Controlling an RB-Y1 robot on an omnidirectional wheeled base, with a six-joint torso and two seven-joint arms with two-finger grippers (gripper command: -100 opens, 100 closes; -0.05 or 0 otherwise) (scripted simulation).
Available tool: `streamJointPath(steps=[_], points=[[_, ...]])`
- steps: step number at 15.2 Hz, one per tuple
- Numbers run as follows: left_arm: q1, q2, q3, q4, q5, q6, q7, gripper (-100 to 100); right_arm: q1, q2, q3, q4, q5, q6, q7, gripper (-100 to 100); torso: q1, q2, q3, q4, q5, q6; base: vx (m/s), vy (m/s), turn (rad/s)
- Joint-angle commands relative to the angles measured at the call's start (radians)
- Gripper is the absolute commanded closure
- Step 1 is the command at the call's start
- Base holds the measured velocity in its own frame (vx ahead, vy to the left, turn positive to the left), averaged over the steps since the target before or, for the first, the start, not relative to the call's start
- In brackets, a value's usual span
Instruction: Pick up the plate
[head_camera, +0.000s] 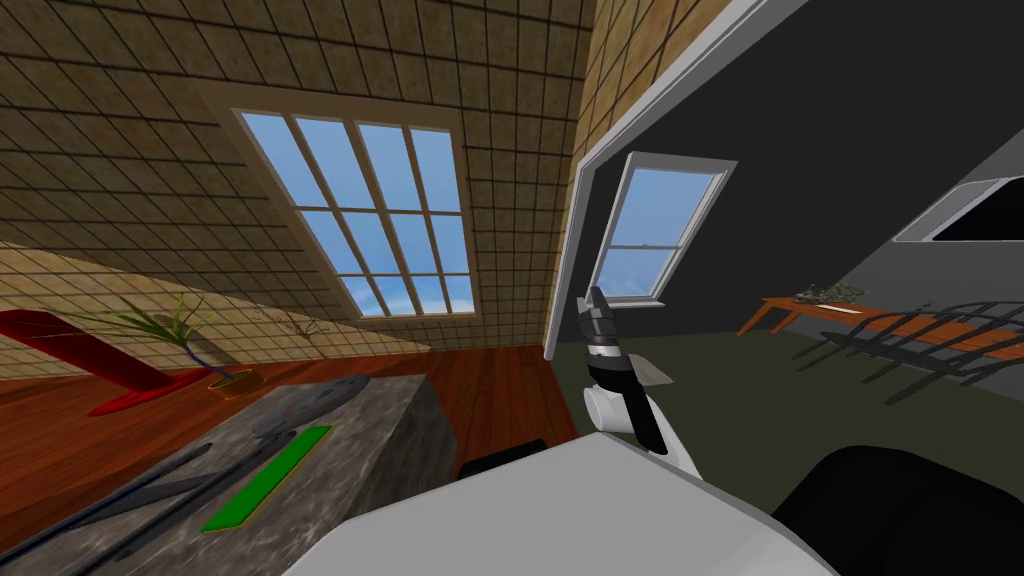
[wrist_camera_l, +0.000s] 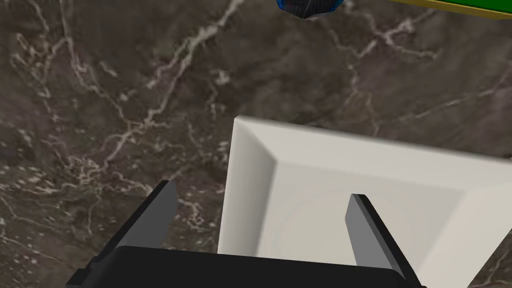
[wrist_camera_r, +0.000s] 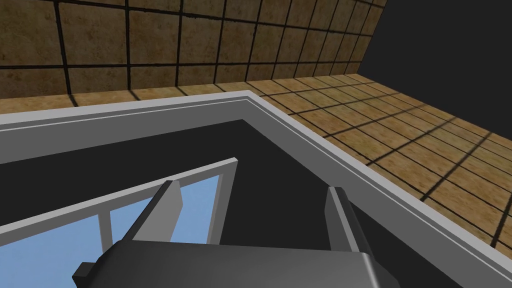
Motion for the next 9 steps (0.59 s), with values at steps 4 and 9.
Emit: streamJointPath(steps=[4, 9], points=[[0.004, 0.000, 0.024, 0.055, -0.024, -0.047, 0.046, -100, 0.000, 0.000, 0.000, 0.000, 0.000, 0.000, 0.000, 0, 0.000, 0.000, 0.000, 0.000, 0.000, 0.000, 0.129, -0.217, 0.063], [0.002, -0.009, 0.041, 0.109, -0.054, -0.087, 0.092, -100, 0.000, 0.000, 0.000, 0.000, 0.000, 0.000, 0.000, 0, 0.002, 0.003, 0.002, 0.001, 0.000, 0.001, 0.090, -0.159, 0.060]])
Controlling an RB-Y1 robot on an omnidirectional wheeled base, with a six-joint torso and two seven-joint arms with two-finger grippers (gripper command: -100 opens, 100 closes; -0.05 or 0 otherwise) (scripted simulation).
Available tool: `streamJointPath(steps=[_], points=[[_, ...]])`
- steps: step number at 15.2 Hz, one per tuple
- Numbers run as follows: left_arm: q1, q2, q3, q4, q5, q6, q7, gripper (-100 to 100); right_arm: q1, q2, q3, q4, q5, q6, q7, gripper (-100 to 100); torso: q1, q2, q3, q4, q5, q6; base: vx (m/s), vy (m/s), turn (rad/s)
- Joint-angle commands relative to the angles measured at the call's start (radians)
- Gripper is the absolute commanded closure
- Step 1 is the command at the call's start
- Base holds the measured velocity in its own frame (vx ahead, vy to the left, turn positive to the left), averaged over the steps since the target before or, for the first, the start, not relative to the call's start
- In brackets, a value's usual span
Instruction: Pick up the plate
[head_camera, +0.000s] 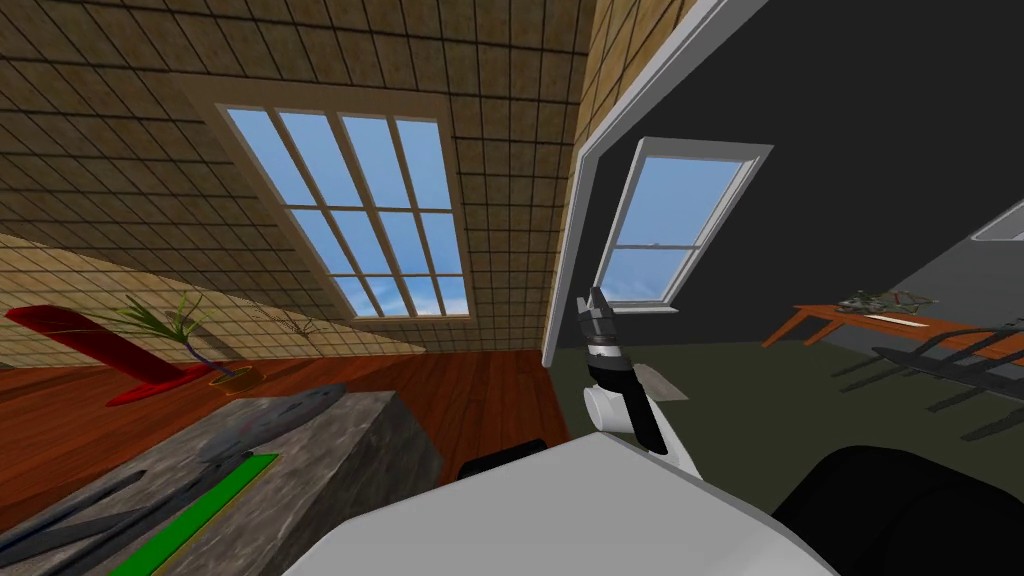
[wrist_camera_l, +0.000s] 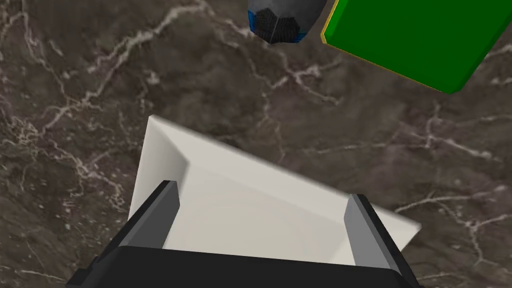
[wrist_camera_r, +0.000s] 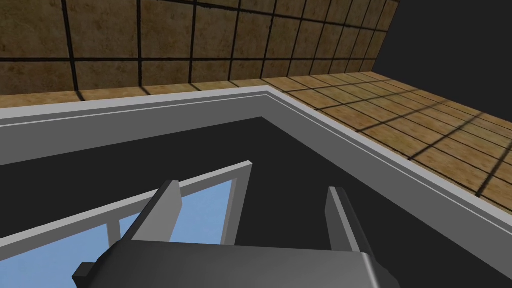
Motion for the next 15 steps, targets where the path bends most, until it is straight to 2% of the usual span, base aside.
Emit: streamJointPath(steps=[1, 7, 8, 10, 11, 13, 14, 15], points=[[-0.006, -0.006, 0.005, 0.031, -0.014, -0.018, 0.019, -100, 0.000, 0.000, 0.000, 0.000, 0.000, 0.000, 0.000, 0, 0.000, 0.000, 0.000, 0.000, 0.000, 0.000, 0.100, -0.200, 0.096], [-0.011, -0.019, 0.029, 0.102, -0.058, -0.071, 0.088, -100, 0.000, 0.000, 0.000, 0.000, 0.000, 0.000, 0.000, 0, -0.010, -0.002, -0.002, -0.001, 0.003, 0.001, 0.104, -0.231, 0.091], [-0.011, -0.019, 0.023, 0.089, -0.052, -0.062, 0.072, -100, 0.000, 0.000, 0.000, 0.000, 0.000, 0.000, 0.000, 0, -0.008, -0.002, -0.002, -0.001, 0.003, 0.001, 0.066, -0.111, 0.050], [-0.032, -0.036, 0.026, 0.148, -0.053, -0.075, 0.038, -100, 0.000, 0.000, 0.000, 0.000, 0.000, 0.000, 0.000, 0, 0.001, 0.001, 0.000, -0.001, 0.005, 0.002, 0.006, -0.023, -0.076], [-0.032, -0.036, 0.026, 0.148, -0.053, -0.075, 0.038, -100, 0.000, 0.000, 0.000, 0.000, 0.000, 0.000, 0.000, 0, 0.005, 0.003, 0.001, 0.000, 0.006, 0.002, -0.019, 0.024, -0.086], [-0.056, -0.052, 0.026, 0.201, -0.052, -0.084, -0.005, -100, 0.000, 0.000, 0.000, 0.000, 0.000, 0.000, 0.000, 0, 0.010, 0.005, 0.003, 0.001, 0.007, 0.002, -0.024, 0.039, -0.075], [-0.056, -0.052, 0.026, 0.208, -0.052, -0.084, -0.005, -100, 0.000, 0.000, 0.000, 0.000, 0.000, 0.000, 0.000, 0, 0.012, 0.006, 0.003, 0.001, 0.008, 0.002, -0.025, 0.037, -0.061], [-0.068, -0.060, 0.027, 0.239, -0.051, -0.088, -0.026, -100, 0.000, 0.000, 0.000, 0.000, 0.000, 0.000, 0.000, 0, 0.012, 0.006, 0.003, 0.001, 0.008, 0.002, -0.021, 0.025, -0.057]])
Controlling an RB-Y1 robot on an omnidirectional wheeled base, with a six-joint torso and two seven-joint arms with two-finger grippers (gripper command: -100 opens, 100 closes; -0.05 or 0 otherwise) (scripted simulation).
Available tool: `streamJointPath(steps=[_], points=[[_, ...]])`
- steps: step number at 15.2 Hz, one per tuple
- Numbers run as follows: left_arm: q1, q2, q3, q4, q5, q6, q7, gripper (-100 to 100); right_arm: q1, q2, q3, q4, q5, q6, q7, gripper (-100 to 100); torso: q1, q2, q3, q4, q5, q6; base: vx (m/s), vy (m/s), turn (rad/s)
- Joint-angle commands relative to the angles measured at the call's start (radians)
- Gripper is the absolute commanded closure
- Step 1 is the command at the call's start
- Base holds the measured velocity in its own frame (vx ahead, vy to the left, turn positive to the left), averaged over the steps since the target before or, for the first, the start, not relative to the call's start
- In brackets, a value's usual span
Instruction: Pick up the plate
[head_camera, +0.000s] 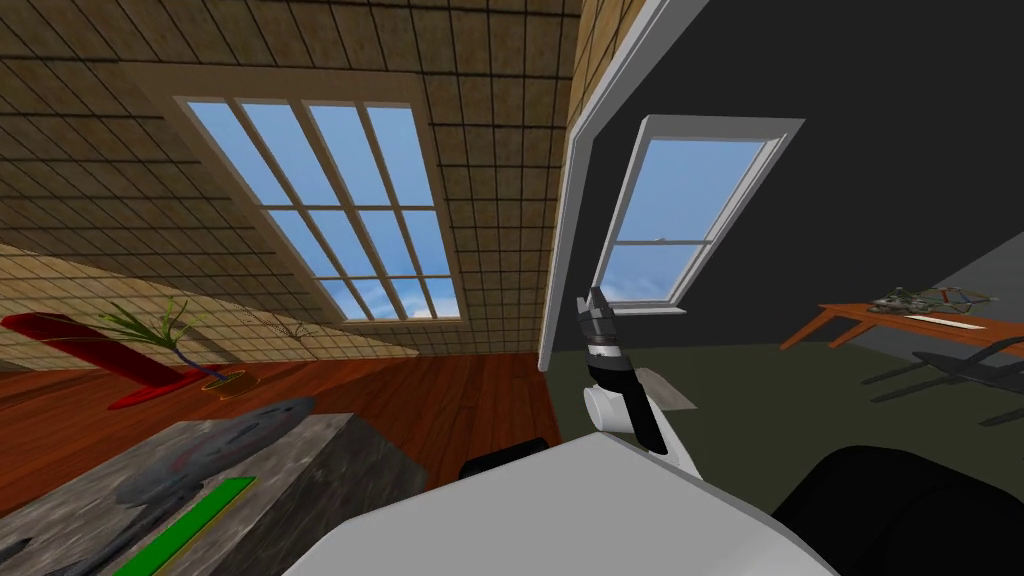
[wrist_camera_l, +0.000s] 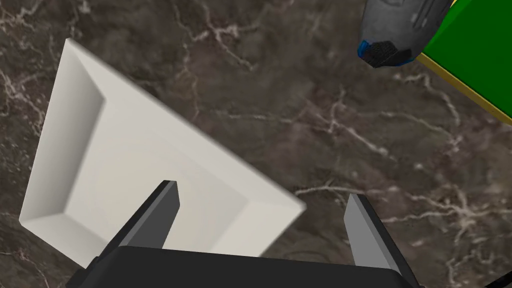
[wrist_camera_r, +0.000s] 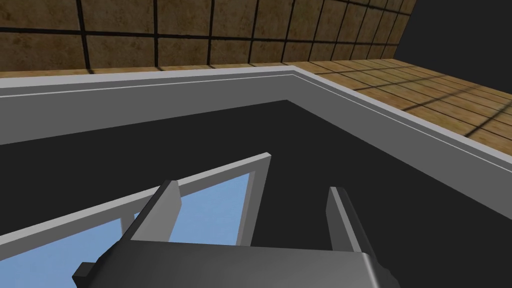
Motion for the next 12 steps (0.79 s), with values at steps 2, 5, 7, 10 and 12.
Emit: streamJointPath(steps=[2, 5, 7, 10, 12], points=[[-0.036, -0.023, -0.001, 0.083, 0.000, -0.015, -0.060, -100, 0.000, 0.000, 0.000, 0.000, 0.000, 0.000, 0.000, 0, 0.000, 0.000, 0.000, 0.000, 0.000, 0.000, -0.022, 0.021, -0.100], [-0.060, -0.038, 0.000, 0.148, 0.000, -0.024, -0.102, -100, 0.000, 0.000, 0.000, 0.000, 0.000, 0.000, 0.000, 0, 0.002, 0.000, 0.000, 0.000, 0.001, 0.000, -0.019, 0.019, -0.081], [-0.072, -0.046, 0.000, 0.178, 0.001, -0.029, -0.123, -100, 0.000, 0.000, 0.000, 0.000, 0.000, 0.000, 0.000, 0, 0.003, 0.000, 0.000, 0.000, 0.001, 0.000, -0.020, 0.017, -0.066], [-0.048, -0.031, 0.000, 0.117, 0.000, -0.019, -0.081, 100, 0.000, 0.000, 0.000, 0.000, 0.000, 0.000, 0.000, 0, 0.003, -0.001, 0.000, 0.000, 0.000, -0.001, 0.005, -0.004, 0.061], [-0.024, -0.015, -0.001, 0.060, -0.001, -0.010, -0.039, 100, 0.000, 0.000, 0.000, 0.000, 0.000, 0.000, 0.000, 0, 0.002, -0.001, -0.001, 0.000, 0.000, -0.002, 0.021, -0.021, 0.112]])
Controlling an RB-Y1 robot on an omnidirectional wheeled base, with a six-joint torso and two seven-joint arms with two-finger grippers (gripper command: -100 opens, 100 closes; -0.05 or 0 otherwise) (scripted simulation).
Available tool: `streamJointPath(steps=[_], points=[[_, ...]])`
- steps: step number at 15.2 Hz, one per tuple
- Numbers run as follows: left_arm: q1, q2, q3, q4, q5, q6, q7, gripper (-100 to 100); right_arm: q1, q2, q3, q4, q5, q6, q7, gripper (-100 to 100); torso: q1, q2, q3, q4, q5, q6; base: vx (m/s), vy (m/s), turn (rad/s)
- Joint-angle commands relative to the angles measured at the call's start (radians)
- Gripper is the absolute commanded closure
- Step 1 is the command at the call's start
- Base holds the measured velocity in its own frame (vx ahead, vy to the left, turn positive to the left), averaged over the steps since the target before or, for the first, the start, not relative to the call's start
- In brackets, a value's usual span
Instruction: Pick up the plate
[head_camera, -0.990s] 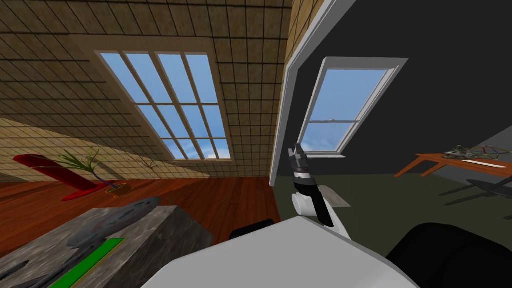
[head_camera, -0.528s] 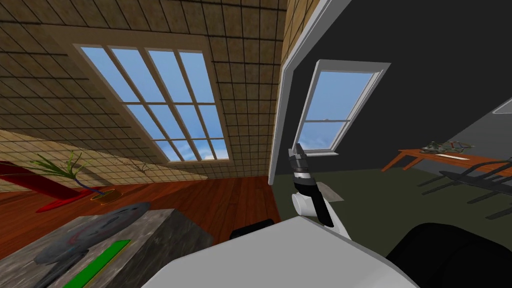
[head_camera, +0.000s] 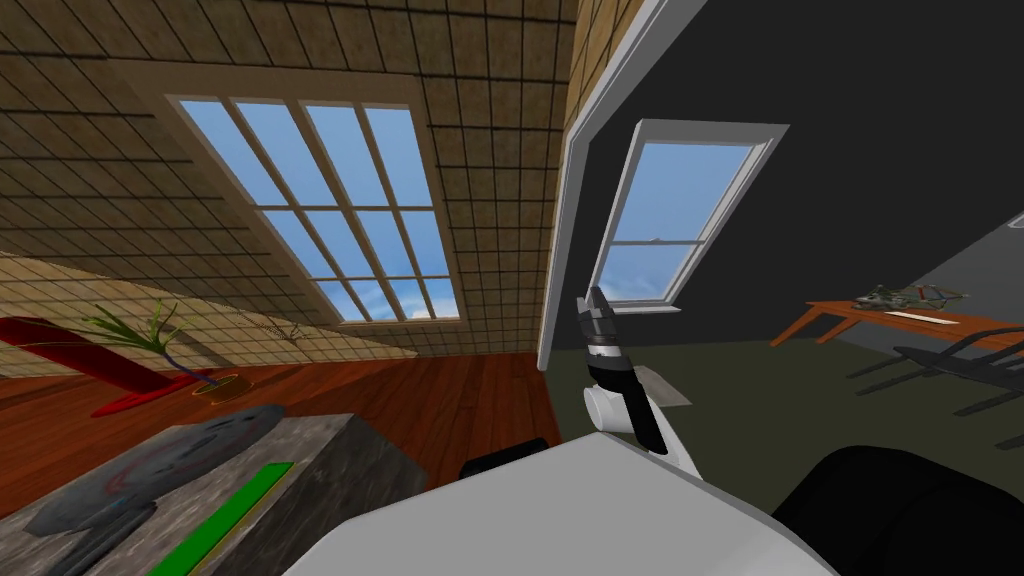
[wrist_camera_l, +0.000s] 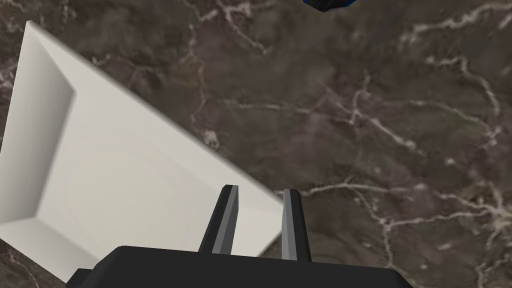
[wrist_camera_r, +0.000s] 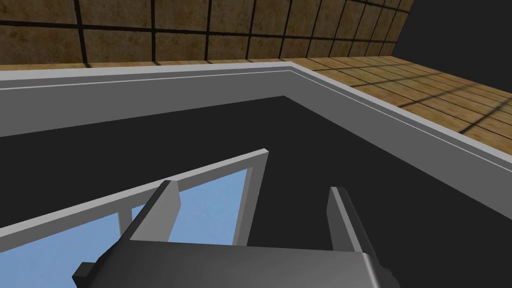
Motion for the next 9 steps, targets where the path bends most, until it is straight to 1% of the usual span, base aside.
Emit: streamJointPath(steps=[1, 3, 4, 7, 8, 9], points=[[0.011, 0.017, -0.005, -0.050, -0.002, 0.010, 0.040, 100, 0.000, 0.000, 0.000, 0.000, 0.000, 0.000, 0.000, 0, 0.000, 0.000, 0.000, 0.000, 0.000, 0.000, 0.025, -0.022, 0.121], [0.035, 0.033, -0.006, -0.108, -0.003, 0.020, 0.082, 100, 0.000, 0.000, 0.000, 0.000, 0.000, 0.000, 0.000, 0, -0.001, -0.001, 0.000, 0.000, 0.000, 0.001, 0.025, -0.028, 0.099], [0.035, 0.033, -0.006, -0.111, -0.003, 0.020, 0.082, 100, 0.000, 0.000, 0.000, 0.000, 0.000, 0.000, 0.000, 0, -0.002, -0.001, -0.001, 0.000, -0.001, 0.002, 0.019, -0.027, 0.053], [0.072, 0.056, -0.007, -0.198, -0.005, 0.033, 0.145, 100, 0.000, 0.000, 0.000, 0.000, 0.000, 0.000, 0.000, 0, -0.002, -0.001, -0.001, 0.000, -0.001, 0.002, 0.020, -0.021, 0.085], [0.072, 0.056, -0.007, -0.203, -0.005, 0.033, 0.145, 100, 0.000, 0.000, 0.000, 0.000, 0.000, 0.000, 0.000, 0, -0.002, -0.001, -0.001, 0.000, -0.001, 0.002, 0.020, -0.019, 0.074], [0.067, 0.051, -0.007, -0.190, -0.006, 0.030, 0.137, 100, 0.000, 0.000, 0.000, 0.000, 0.000, 0.000, 0.000, 0, -0.002, -0.001, -0.001, 0.000, -0.001, 0.002, 0.011, -0.013, 0.017]])
